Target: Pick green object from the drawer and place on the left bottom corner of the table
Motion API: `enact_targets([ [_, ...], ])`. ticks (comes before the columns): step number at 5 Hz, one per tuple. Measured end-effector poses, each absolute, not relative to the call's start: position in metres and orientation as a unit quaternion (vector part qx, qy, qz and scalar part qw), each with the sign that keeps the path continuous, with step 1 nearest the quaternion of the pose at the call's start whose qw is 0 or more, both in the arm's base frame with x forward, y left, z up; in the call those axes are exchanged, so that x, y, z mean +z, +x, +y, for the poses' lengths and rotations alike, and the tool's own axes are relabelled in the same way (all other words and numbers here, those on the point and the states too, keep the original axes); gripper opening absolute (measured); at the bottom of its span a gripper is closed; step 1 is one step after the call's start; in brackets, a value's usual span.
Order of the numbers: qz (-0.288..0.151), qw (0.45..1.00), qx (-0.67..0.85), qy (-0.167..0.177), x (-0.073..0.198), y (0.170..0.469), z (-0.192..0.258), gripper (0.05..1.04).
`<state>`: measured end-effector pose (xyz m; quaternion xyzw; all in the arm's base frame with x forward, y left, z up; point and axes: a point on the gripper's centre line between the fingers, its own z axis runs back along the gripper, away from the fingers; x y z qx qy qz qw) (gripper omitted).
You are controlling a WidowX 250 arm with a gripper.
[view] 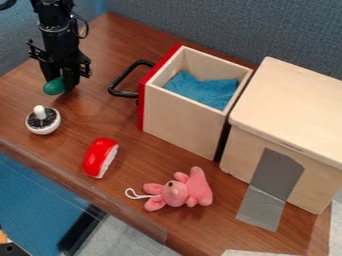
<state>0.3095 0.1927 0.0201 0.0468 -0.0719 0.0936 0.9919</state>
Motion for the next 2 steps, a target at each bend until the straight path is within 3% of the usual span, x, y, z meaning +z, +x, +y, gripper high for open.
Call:
enact_targets([
  [1,-0.063,0.994,0.081,0.039,0.027,0.309,0.191,0.847],
  [2,-0.084,0.994,0.069,0.03,0.054,0.31,0.192,1.014],
])
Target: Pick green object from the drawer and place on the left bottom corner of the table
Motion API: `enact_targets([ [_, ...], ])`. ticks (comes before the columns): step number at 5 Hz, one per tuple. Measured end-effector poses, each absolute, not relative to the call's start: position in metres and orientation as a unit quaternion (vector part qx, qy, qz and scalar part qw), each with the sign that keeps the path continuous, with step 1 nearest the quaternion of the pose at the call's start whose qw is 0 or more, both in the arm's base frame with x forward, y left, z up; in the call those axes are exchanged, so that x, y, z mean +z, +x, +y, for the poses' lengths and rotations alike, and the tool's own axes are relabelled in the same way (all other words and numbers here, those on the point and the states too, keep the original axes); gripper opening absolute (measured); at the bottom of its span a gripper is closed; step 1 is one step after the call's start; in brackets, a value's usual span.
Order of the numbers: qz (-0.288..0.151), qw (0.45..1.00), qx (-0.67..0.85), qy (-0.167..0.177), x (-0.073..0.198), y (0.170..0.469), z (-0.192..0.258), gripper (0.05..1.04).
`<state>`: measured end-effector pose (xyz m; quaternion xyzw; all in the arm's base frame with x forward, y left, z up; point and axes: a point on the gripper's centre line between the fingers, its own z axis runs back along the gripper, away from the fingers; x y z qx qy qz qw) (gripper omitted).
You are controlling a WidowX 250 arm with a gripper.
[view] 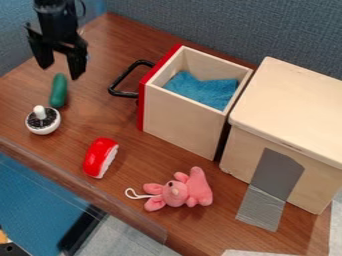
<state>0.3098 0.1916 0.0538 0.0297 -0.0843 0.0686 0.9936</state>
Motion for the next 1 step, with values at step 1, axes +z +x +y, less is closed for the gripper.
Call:
enact_targets([
  [1,-0.08,0.994,0.062,0.028,0.0627,0.3052,0.1915,1.009],
])
